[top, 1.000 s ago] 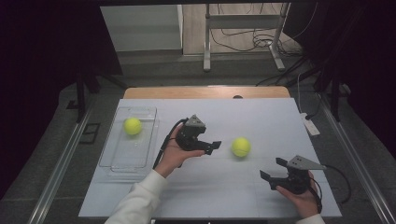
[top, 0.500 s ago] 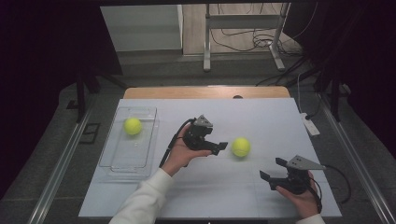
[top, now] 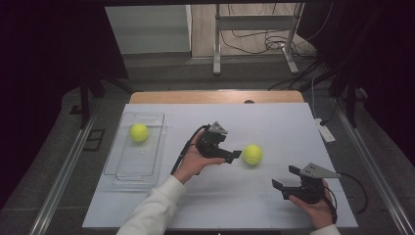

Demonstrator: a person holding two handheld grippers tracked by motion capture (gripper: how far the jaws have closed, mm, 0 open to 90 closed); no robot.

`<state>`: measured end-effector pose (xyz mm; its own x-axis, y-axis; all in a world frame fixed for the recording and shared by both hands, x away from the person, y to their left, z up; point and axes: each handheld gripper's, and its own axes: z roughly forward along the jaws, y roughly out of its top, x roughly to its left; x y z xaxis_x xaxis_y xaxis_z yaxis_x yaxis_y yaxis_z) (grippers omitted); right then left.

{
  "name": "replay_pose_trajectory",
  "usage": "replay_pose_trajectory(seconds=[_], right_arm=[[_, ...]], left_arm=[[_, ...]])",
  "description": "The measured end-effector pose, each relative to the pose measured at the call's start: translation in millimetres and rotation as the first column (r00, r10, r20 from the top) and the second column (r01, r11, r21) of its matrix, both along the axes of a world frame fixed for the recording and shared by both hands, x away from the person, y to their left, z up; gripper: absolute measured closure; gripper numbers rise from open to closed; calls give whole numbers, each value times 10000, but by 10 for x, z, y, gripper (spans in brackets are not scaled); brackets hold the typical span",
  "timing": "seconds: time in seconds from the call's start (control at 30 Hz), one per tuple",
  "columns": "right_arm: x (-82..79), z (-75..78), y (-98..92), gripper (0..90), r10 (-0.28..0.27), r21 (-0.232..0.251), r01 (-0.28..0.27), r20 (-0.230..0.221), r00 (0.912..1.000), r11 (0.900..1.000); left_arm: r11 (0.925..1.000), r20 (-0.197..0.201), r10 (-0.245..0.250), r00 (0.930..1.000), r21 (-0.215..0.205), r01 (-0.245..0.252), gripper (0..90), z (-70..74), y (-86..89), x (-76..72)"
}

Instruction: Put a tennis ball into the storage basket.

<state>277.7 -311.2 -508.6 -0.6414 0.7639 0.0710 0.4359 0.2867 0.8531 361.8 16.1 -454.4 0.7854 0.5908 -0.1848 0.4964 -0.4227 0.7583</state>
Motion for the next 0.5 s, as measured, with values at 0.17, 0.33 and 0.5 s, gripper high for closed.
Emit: replay_pose_trajectory(seconds=[0.17, 0.33, 0.5], right_arm=[[1, -4, 1, 132, 14, -11, -14, -8, 10000, 10000], [2, -5, 2, 132, 22, -21, -22, -15, 10000, 10000], [2, -6, -2, 132, 21, -11, -21, -16, 10000, 10000]], left_arm=[[10000, -43, -33, 10000, -22, 33, 163, -4, -19, 19], [9999, -130, -76, 9999, -98, 75, 163, -16, -67, 38], [9999, -185, -116, 9998, -52, 115, 163, -36, -126, 66]])
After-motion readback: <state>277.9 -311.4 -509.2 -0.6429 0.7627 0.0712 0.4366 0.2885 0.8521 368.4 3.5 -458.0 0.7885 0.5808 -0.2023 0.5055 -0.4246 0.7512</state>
